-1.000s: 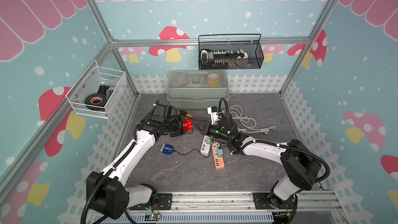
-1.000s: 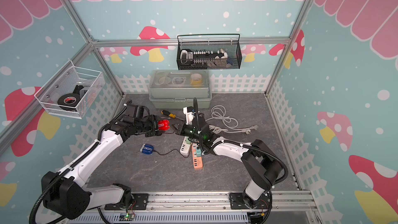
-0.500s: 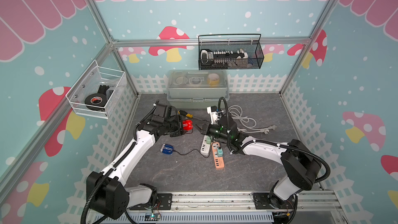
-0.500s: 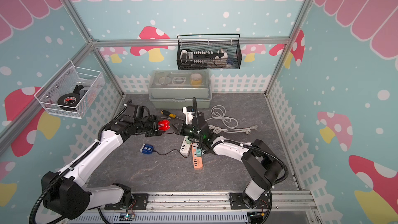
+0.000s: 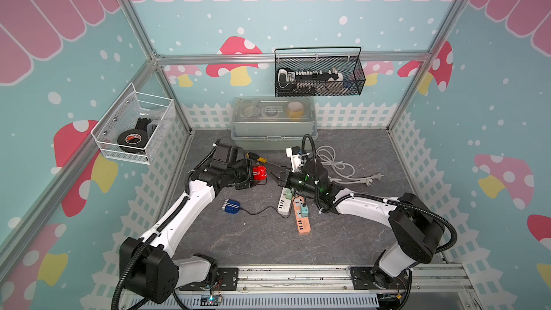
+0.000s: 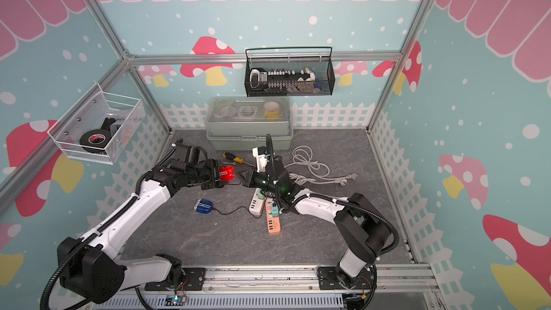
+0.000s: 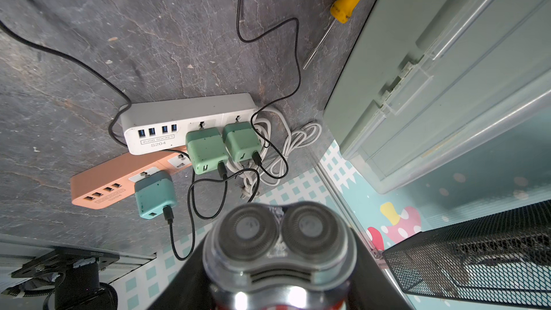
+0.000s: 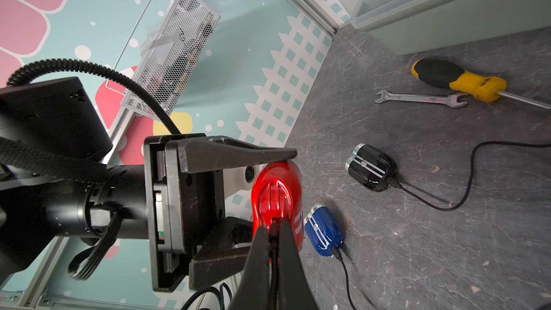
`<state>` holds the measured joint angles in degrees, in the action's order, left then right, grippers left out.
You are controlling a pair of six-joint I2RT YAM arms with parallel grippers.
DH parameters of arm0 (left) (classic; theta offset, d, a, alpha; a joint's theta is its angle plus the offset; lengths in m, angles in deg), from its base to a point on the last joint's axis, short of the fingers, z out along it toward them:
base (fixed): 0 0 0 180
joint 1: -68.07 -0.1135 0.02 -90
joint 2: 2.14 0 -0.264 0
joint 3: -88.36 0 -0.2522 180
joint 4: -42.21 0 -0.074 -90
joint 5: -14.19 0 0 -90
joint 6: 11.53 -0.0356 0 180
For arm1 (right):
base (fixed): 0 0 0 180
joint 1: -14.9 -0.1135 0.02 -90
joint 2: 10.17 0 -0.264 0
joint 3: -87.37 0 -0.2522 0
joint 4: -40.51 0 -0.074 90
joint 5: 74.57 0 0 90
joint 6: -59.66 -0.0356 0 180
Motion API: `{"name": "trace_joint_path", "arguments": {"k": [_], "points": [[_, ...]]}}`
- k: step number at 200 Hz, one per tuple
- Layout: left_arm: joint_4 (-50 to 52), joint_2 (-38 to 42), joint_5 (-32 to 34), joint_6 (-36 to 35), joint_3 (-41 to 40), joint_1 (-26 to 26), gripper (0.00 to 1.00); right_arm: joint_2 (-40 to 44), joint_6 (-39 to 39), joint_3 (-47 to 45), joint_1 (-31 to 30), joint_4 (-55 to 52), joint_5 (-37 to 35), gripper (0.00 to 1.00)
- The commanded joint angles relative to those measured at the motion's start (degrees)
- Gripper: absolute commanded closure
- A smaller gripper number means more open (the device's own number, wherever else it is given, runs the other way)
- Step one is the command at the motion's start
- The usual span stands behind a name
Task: Charge the electric shaver
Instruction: Insert the charging cable into the electric shaver, then place the electric shaver at the center of the board.
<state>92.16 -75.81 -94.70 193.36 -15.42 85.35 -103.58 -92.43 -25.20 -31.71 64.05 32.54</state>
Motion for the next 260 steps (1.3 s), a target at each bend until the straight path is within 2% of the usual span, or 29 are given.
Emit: {"name": "trace_joint_path", "arguments": {"k": [1,64,157,183,188,209,217,225,242,260], "points": [[-2.7,-0.1,-3.4,1.3,3.1,1.2,1.0,-2.2,1.6,0.9,-1.8,0.7,1.7,1.0],[-2.9,-0.8,-3.8,0.6,4.1,1.3,1.0,-3.4,4.7,3.3,-3.0,-6.1,2.6,1.0],[-6.2,-2.0,-5.7,1.4,6.4,1.6,1.0,-8.1,1.8,6.3,-3.1,-6.6,6.3,1.0],[-5.9,-0.7,-4.8,1.6,4.9,1.3,1.0,-6.4,1.4,6.9,-3.0,-8.9,6.1,1.0],[-5.4,-0.4,-4.5,1.3,4.3,1.0,1.0,-5.7,1.4,7.2,-2.9,-10.3,6.2,0.94],[-2.9,2.0,-2.4,0.2,0.7,-0.4,1.0,0.0,0.6,7.2,-1.5,-17.5,7.8,0.58],[-1.7,3.0,-1.4,-0.1,-1.2,-1.1,1.0,2.4,0.6,7.8,-0.8,-22.1,9.4,0.48],[-1.0,4.2,-0.3,-0.6,-3.1,-1.8,1.0,4.4,0.9,8.9,0.2,-27.8,12.0,0.43],[2.0,5.9,1.6,-3.3,-6.2,-3.5,1.0,9.8,2.5,10.6,2.0,-39.3,16.2,0.37],[3.2,7.5,2.3,-4.9,-10.3,-4.4,1.0,14.6,4.7,12.0,3.9,-51.0,21.1,0.35]]}}
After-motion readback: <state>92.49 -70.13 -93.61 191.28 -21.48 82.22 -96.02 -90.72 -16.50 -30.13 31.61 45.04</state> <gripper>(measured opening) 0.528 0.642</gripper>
